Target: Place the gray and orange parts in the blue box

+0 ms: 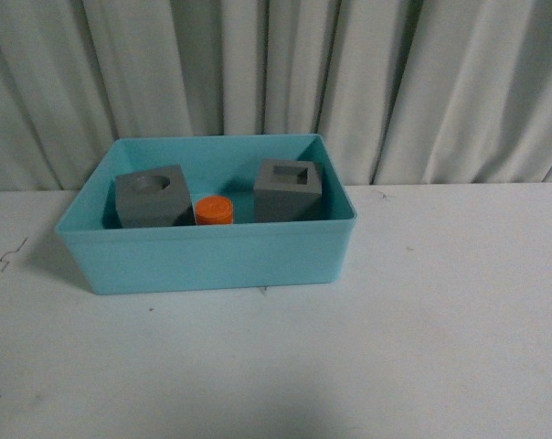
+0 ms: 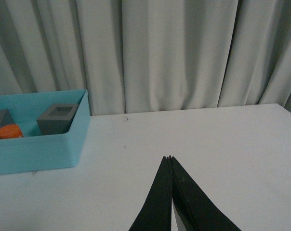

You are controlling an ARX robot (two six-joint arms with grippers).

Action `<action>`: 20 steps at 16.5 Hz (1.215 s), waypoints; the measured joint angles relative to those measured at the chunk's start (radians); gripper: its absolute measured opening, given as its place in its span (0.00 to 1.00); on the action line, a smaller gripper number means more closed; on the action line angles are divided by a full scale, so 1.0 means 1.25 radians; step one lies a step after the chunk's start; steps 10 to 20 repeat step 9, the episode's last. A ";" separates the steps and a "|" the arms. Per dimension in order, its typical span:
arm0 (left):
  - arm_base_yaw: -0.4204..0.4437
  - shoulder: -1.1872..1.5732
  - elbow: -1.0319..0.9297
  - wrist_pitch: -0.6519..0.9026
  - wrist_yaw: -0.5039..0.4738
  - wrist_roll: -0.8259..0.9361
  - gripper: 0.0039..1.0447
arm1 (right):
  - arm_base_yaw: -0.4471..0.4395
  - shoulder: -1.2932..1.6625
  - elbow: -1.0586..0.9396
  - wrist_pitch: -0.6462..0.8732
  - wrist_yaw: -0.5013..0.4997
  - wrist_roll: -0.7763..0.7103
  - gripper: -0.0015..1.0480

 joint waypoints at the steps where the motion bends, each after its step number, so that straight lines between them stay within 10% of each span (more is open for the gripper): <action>1: 0.000 0.000 0.000 -0.001 0.000 0.000 0.94 | 0.000 0.002 0.000 0.005 0.000 0.000 0.02; 6: 0.000 0.000 0.000 -0.001 0.000 0.000 0.94 | 0.000 0.001 0.000 0.006 0.000 0.000 0.02; 9: 0.000 0.000 0.000 -0.001 0.000 0.000 0.94 | 0.000 0.001 0.000 0.006 0.000 0.000 0.30; 20: 0.000 0.000 0.000 -0.001 0.000 0.000 0.94 | 0.000 0.001 0.000 0.006 0.000 0.000 0.30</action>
